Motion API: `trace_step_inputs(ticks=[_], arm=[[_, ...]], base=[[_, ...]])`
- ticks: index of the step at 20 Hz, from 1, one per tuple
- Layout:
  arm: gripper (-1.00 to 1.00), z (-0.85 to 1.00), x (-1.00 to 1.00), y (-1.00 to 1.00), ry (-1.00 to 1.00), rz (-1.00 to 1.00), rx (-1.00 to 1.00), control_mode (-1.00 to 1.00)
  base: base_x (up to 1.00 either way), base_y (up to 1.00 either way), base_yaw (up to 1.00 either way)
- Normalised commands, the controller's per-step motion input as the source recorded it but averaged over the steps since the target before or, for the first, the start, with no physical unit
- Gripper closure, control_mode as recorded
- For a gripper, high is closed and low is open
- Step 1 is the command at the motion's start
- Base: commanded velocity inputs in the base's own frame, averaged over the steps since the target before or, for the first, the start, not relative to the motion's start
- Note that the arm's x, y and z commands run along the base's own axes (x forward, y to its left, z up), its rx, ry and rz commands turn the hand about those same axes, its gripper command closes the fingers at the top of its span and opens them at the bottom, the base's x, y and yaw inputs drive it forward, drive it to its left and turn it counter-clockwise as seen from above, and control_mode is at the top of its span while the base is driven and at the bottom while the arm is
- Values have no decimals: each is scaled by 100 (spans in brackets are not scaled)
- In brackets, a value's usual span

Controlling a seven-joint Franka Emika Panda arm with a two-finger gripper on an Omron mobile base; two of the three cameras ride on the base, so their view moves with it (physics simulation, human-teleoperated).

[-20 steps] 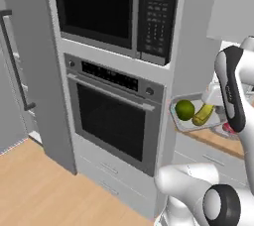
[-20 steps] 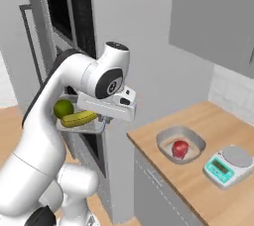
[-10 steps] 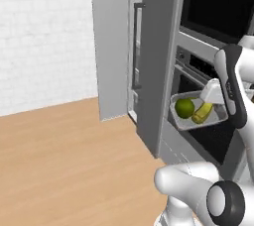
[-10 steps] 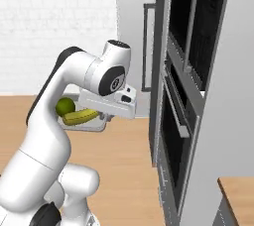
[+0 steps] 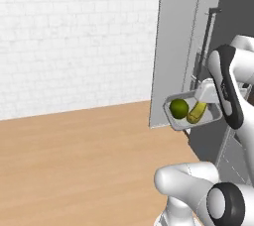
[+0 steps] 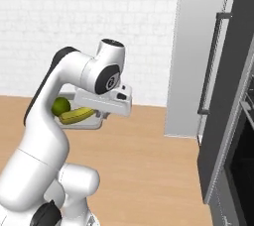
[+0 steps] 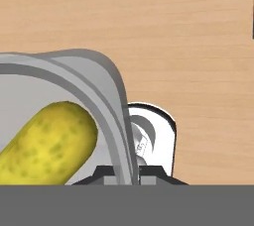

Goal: Take the meat container that has the steak and place it on the second highest rack of the freezer. Then take the vegetable container that has the lime and cucumber and place it on the highest rack of the freezer.

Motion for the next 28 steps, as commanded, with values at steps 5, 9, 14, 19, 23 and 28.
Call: trace_step_inputs(ticks=[5,9,14,19,23,28], arm=[[100,0,0,0,0,0,0,100],[100,0,0,0,0,0,0,100],[100,0,0,0,0,0,0,100],[100,0,0,0,0,0,0,100],[100,0,0,0,0,0,0,100],[100,0,0,0,0,0,0,100]], base=[[100,28,-2],[100,26,-21],[100,38,-28],[83,43,-41],[68,39,-46],[52,34,-47]])
